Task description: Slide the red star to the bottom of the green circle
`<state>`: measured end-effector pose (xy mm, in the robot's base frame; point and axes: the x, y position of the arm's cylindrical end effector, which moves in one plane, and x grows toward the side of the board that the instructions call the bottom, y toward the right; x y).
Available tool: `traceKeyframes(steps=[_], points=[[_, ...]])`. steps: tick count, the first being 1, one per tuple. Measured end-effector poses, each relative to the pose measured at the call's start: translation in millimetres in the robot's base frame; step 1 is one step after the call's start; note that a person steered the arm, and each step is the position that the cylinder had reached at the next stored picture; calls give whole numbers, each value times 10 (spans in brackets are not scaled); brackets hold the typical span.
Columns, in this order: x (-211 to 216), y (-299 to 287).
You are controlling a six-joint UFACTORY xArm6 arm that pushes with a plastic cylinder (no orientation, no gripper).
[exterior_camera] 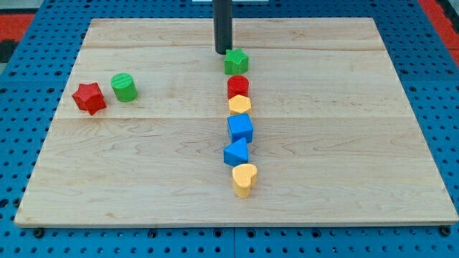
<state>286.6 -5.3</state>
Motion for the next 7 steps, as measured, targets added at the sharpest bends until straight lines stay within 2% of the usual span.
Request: traceKeyframes(steps=[2,3,5,6,7], points=[[230,61],[23,4],[-130,-1551],[-37,-2359],[325,-2818]])
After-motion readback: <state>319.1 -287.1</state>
